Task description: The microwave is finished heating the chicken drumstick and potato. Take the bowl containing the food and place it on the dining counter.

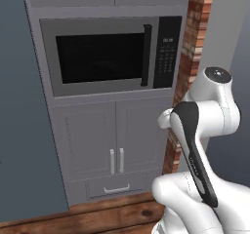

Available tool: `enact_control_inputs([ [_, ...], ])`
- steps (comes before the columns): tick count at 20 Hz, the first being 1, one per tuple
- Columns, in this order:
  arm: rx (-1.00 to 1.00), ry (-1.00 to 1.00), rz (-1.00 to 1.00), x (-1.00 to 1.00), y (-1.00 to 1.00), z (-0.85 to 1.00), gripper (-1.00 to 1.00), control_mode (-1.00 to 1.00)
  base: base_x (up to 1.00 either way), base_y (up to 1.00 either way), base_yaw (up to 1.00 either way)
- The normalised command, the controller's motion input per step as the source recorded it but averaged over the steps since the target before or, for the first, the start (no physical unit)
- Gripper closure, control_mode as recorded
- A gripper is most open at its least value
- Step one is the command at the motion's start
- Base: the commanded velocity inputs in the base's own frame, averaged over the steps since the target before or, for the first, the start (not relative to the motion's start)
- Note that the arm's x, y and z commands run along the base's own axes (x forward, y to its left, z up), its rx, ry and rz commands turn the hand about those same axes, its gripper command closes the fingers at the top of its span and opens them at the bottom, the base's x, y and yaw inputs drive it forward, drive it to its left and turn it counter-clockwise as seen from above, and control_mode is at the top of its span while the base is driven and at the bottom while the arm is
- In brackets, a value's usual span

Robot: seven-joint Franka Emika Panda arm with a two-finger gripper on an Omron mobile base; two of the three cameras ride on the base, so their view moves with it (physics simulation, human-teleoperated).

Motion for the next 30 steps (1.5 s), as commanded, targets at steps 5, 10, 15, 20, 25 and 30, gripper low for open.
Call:
enact_control_inputs([
  [5,0.0,-0.16,0.0,0.0,0.0,0.08,-1.0,-1.0,0.0,0.0,0.0],
  [10,0.0,-0.43,0.0,0.0,0.0,0.22,-1.0,-1.0,0.0,0.0,0.0],
  [15,0.0,-0.51,0.0,0.02,0.0,0.23,-1.0,-1.0,0.0,0.0,0.0],
  [20,0.0,-0.51,0.0,0.05,-0.01,0.32,-1.0,-1.0,0.0,0.0,0.0],
  [25,0.02,-0.46,0.0,0.0,0.0,0.48,-1.0,-1.0,0.0,0.0,0.0],
  [30,0.0,-0.2,0.0,0.13,0.0,0.26,-1.0,-1.0,0.0,0.0,0.0],
])
